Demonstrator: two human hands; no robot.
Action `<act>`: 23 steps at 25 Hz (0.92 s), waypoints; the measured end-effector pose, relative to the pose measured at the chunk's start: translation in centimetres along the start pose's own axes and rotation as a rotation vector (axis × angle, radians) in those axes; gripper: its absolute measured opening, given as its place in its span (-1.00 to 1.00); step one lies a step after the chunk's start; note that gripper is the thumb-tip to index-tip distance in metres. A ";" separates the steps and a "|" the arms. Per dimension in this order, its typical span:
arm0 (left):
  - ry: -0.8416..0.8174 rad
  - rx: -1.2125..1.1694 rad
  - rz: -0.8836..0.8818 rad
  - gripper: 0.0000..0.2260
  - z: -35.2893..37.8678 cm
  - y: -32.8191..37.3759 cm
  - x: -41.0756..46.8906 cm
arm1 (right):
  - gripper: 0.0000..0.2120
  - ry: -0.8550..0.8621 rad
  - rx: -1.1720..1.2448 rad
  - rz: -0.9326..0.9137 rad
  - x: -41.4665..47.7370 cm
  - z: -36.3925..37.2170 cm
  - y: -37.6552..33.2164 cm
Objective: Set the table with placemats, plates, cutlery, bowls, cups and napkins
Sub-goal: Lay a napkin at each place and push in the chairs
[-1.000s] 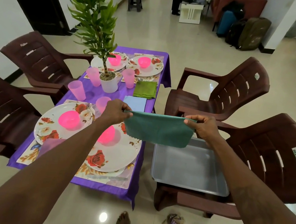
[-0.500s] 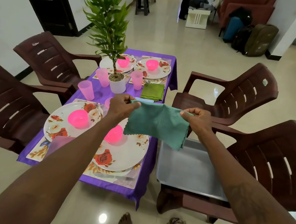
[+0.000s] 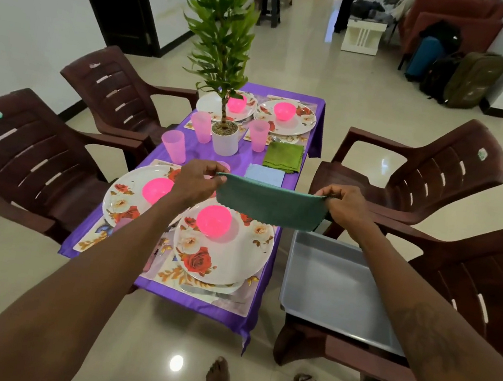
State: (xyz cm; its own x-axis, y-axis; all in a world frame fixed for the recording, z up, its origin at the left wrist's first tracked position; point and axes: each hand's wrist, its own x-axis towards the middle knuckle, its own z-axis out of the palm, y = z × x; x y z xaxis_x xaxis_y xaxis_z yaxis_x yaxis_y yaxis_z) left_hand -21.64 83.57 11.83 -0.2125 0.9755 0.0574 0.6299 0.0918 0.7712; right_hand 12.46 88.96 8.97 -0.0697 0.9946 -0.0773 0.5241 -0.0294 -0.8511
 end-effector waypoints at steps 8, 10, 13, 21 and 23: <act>-0.092 0.054 0.221 -0.79 -0.9 1.2 1.1 | -0.75 -0.069 0.040 -0.402 1.9 6.2 -6.5; -0.126 -0.040 0.245 -0.81 -1.0 1.8 1.9 | -0.84 -0.069 0.038 -0.495 2.2 8.1 -8.8; -0.128 -0.167 0.259 -0.82 -1.5 1.8 3.0 | -0.81 -0.064 0.060 -0.528 2.9 10.5 -11.2; -0.122 -0.373 0.235 -0.79 -7.1 -4.1 6.5 | -0.72 -0.157 0.063 -0.512 4.2 17.7 -15.0; -0.117 -0.420 0.194 -0.76 -8.9 -6.4 7.3 | -0.73 -0.267 0.067 -0.463 4.5 20.2 -15.8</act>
State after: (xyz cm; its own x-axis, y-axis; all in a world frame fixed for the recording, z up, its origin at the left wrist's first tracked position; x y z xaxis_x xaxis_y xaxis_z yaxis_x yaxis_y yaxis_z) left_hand -33.86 88.28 13.00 -0.0206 0.9848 0.1723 0.2883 -0.1592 0.9442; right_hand -13.25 91.85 11.61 -0.4986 0.8454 0.1917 0.3330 0.3910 -0.8581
